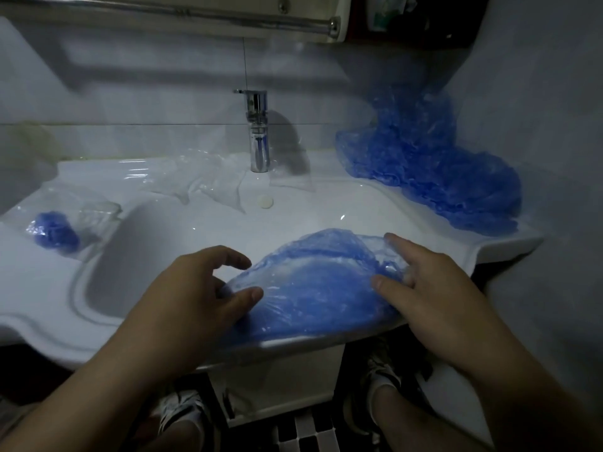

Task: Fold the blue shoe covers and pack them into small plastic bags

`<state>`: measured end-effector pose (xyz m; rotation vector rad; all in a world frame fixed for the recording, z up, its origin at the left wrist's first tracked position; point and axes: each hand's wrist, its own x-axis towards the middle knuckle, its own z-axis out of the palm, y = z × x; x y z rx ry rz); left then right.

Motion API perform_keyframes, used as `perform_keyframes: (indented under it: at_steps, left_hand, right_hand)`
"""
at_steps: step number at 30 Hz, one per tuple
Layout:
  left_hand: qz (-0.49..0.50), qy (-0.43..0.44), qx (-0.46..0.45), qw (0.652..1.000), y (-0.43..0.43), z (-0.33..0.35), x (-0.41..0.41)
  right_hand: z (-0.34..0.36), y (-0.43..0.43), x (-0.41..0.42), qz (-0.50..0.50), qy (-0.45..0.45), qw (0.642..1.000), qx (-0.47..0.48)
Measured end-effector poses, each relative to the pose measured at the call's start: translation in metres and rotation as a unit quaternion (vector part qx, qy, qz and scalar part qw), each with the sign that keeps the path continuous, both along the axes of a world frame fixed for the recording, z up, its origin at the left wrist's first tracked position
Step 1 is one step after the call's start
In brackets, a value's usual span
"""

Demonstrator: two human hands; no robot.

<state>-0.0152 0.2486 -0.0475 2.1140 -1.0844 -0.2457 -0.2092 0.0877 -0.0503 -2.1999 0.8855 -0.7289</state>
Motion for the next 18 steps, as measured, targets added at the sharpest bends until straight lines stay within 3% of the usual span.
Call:
perform_keyframes:
  at_steps: [5, 8, 11, 15, 18]
  left_hand:
    - [0.038, -0.06, 0.046, 0.996, 0.002, -0.002, 0.005]
    - [0.043, -0.081, -0.047, 0.995, 0.007, -0.001, 0.007]
    - [-0.032, -0.168, -0.155, 0.973, 0.002, 0.001, -0.018]
    - [-0.083, -0.192, -0.026, 0.977, -0.019, -0.02, -0.047]
    - [-0.104, -0.271, 0.032, 0.956, -0.024, -0.032, -0.045]
  right_hand:
    - [-0.002, 0.005, 0.008, -0.007, 0.07, 0.995, -0.067]
    - [-0.002, 0.005, 0.011, -0.003, 0.088, 0.994, -0.068]
    - [-0.002, 0.004, 0.011, 0.006, 0.089, 0.994, -0.057]
    - [-0.001, 0.004, 0.01, 0.016, 0.077, 0.996, -0.039]
    - [0.002, 0.002, 0.008, -0.01, 0.073, 0.997, -0.023]
